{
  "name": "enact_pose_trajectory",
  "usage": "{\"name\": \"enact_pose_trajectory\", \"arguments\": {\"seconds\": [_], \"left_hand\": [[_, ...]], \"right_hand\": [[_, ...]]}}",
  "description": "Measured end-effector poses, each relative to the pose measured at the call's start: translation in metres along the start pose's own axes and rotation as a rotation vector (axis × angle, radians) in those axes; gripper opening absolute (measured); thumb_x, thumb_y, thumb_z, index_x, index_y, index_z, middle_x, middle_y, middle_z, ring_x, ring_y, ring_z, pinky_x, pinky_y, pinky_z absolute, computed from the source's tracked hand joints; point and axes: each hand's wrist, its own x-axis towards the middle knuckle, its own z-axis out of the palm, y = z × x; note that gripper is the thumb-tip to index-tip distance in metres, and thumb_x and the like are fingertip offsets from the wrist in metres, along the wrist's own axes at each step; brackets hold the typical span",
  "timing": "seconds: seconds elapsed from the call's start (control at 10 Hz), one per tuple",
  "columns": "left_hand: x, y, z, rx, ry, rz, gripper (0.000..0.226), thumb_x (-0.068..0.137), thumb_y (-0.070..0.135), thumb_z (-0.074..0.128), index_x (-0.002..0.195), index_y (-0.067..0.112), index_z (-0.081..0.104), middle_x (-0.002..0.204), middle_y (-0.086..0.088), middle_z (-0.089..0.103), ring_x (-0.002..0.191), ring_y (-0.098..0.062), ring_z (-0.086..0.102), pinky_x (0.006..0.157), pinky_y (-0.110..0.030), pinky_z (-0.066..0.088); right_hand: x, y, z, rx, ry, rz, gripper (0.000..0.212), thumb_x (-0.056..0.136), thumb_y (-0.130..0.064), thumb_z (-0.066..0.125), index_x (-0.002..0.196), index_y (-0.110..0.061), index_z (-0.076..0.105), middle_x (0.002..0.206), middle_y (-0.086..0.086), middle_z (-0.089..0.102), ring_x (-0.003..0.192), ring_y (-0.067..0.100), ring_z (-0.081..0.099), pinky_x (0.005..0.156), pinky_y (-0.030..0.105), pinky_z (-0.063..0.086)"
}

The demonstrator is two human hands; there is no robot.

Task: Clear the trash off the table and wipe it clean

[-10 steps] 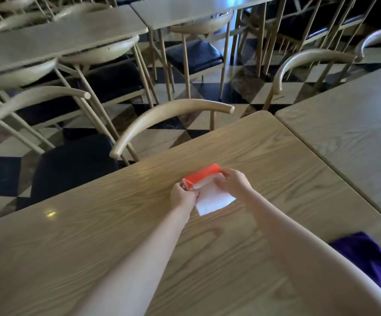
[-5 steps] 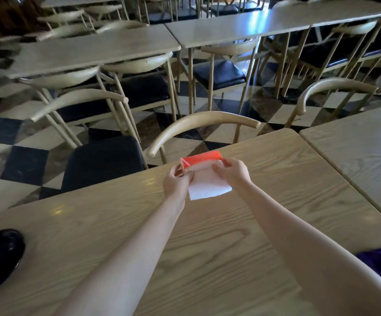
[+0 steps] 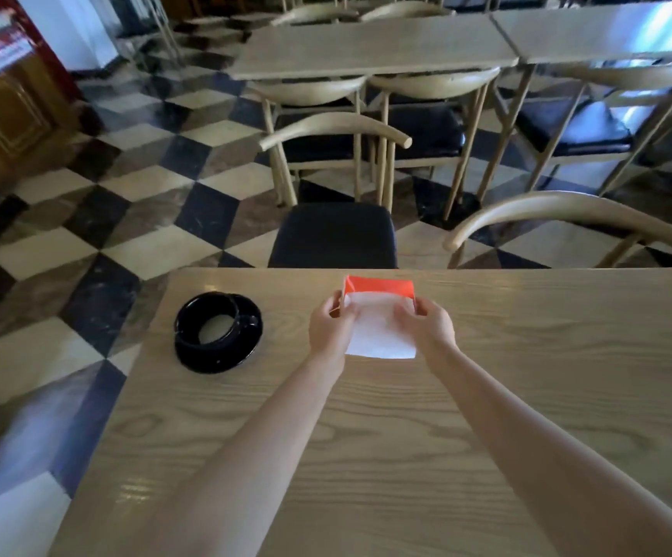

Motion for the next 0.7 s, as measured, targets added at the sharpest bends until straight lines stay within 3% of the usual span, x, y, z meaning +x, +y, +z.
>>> {"name": "enact_pose_trajectory", "arguments": {"seconds": [0.1, 0.2, 0.4, 0.6, 0.7], "left_hand": [[0.012, -0.018, -0.039, 0.046, -0.052, -0.039, 0.035, 0.091, 0.021, 0.054, 0.125, 0.022, 0.057, 0.111, 0.000, 0.065, 0.105, -0.019, 0.059, 0.090, -0.033, 0.049], [0.021, -0.031, -0.065, 0.077, -0.112, -0.063, 0.043, 0.089, 0.015, 0.053, 0.132, 0.020, 0.051, 0.119, 0.001, 0.062, 0.112, -0.019, 0.056, 0.090, -0.031, 0.047], [0.024, -0.044, -0.085, 0.085, -0.256, -0.028, 0.053, 0.084, -0.001, 0.052, 0.127, 0.030, 0.048, 0.102, 0.005, 0.059, 0.097, -0.012, 0.052, 0.069, -0.011, 0.040], [0.014, -0.040, -0.108, 0.243, -0.418, -0.013, 0.060, 0.086, 0.007, 0.053, 0.141, 0.024, 0.038, 0.135, 0.008, 0.050, 0.128, -0.017, 0.045, 0.099, -0.028, 0.038], [-0.001, -0.031, -0.127, 0.351, -0.472, -0.032, 0.058, 0.092, 0.013, 0.051, 0.146, 0.020, 0.030, 0.129, 0.010, 0.042, 0.131, -0.018, 0.039, 0.097, -0.025, 0.032]], "right_hand": [[-0.014, -0.003, 0.042, -0.027, -0.047, 0.031, 0.029, 0.089, -0.023, 0.054, 0.106, 0.000, 0.060, 0.104, 0.017, 0.067, 0.097, 0.035, 0.061, 0.081, 0.043, 0.050], [-0.021, -0.004, 0.069, -0.064, -0.070, 0.053, 0.030, 0.089, -0.020, 0.056, 0.115, -0.007, 0.058, 0.112, 0.012, 0.065, 0.101, 0.030, 0.060, 0.086, 0.040, 0.049], [-0.024, 0.004, 0.086, -0.130, -0.070, 0.103, 0.053, 0.089, -0.021, 0.059, 0.138, -0.014, 0.041, 0.133, 0.009, 0.055, 0.117, 0.029, 0.054, 0.092, 0.033, 0.044], [-0.040, 0.000, 0.084, -0.285, -0.057, 0.092, 0.061, 0.089, -0.034, 0.056, 0.142, -0.014, 0.033, 0.136, 0.010, 0.052, 0.123, 0.030, 0.049, 0.095, 0.034, 0.040], [-0.055, 0.003, 0.081, -0.414, -0.070, 0.074, 0.066, 0.088, -0.039, 0.056, 0.143, -0.013, 0.031, 0.138, 0.014, 0.049, 0.126, 0.034, 0.044, 0.099, 0.037, 0.038]]}}
